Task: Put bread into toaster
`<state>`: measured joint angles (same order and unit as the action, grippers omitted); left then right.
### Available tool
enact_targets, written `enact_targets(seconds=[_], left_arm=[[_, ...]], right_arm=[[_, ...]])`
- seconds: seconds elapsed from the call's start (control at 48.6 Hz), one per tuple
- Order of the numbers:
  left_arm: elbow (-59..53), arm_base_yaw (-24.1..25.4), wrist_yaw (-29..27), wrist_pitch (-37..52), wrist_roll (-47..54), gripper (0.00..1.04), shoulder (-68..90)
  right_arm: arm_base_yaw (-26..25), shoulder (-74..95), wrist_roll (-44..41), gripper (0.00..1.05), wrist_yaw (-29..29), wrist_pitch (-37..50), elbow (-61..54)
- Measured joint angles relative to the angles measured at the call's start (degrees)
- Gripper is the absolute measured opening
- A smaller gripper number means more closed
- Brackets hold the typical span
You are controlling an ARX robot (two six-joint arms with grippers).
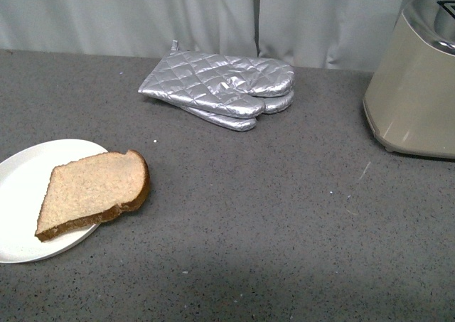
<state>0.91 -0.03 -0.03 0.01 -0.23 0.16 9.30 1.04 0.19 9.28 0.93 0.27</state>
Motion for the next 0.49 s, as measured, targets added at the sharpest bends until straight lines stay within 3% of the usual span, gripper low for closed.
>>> enact_targets(seconds=[0.124,0.268,0.494], left_arm=[[0.0,0.0,0.0,0.0,0.0,0.06,0.0],[0.0,0.0,0.0,0.0,0.0,0.31,0.0],[0.0,0.0,0.0,0.0,0.0,0.81,0.0]], right_arm=[[0.0,0.0,0.0,0.95,0.0,0.0,0.0],[0.0,0.0,0.0,0.95,0.0,0.0,0.0],[0.0,0.0,0.0,0.95,0.0,0.0,0.0]])
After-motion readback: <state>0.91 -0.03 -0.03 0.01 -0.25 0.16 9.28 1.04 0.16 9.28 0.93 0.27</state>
